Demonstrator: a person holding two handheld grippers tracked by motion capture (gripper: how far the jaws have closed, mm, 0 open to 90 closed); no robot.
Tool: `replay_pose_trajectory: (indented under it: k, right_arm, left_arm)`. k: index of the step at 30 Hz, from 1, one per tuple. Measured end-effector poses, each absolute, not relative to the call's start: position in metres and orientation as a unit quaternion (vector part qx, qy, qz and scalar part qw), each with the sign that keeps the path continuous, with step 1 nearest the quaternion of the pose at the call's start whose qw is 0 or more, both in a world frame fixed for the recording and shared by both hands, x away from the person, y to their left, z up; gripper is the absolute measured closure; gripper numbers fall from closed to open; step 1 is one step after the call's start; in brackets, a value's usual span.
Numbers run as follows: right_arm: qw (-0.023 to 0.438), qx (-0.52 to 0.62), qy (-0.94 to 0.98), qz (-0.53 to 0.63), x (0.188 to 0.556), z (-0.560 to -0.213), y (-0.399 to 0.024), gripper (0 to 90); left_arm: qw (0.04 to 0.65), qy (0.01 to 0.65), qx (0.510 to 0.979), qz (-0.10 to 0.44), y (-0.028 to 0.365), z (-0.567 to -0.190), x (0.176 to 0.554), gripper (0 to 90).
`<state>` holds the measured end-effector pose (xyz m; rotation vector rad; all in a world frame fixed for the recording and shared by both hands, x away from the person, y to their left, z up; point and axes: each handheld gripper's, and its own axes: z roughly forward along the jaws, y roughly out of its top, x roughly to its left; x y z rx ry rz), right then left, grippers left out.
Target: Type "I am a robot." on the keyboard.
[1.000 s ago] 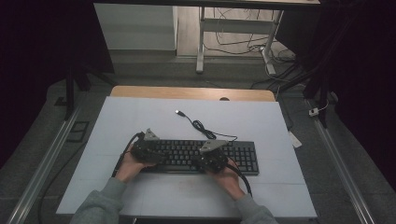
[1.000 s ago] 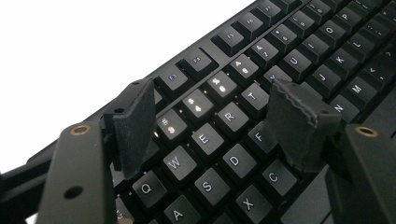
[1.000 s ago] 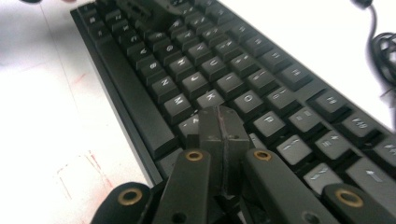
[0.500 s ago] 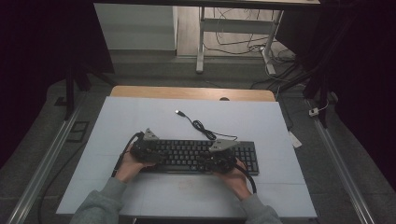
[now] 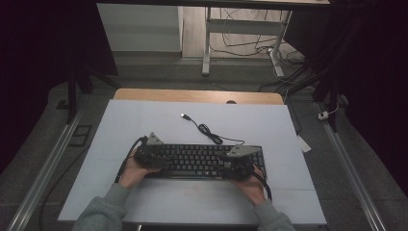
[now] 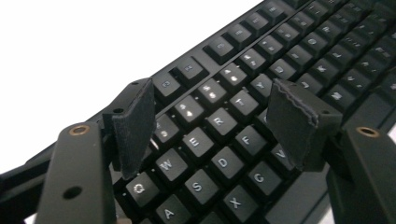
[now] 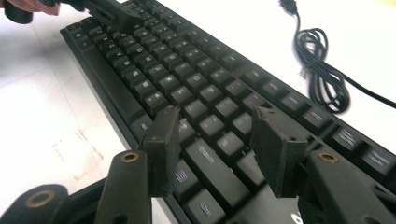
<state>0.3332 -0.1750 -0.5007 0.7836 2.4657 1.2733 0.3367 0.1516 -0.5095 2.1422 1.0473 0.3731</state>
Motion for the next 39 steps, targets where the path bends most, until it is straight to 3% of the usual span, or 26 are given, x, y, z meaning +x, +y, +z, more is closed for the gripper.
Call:
replay_pose_trajectory:
  k: [23,39]
  right_arm:
    - [0.195,0.334,0.809,0.443,0.3,-0.497,-0.295,43.1]
    - [0.202,0.326,0.812,0.44,0.296,-0.497,-0.304,40.9]
  left_arm:
    - [0.424,0.405,0.797,0.143,0.186,-0.497,0.277,29.5]
    - [0.423,0.409,0.797,0.14,0.194,-0.5,0.269,27.7]
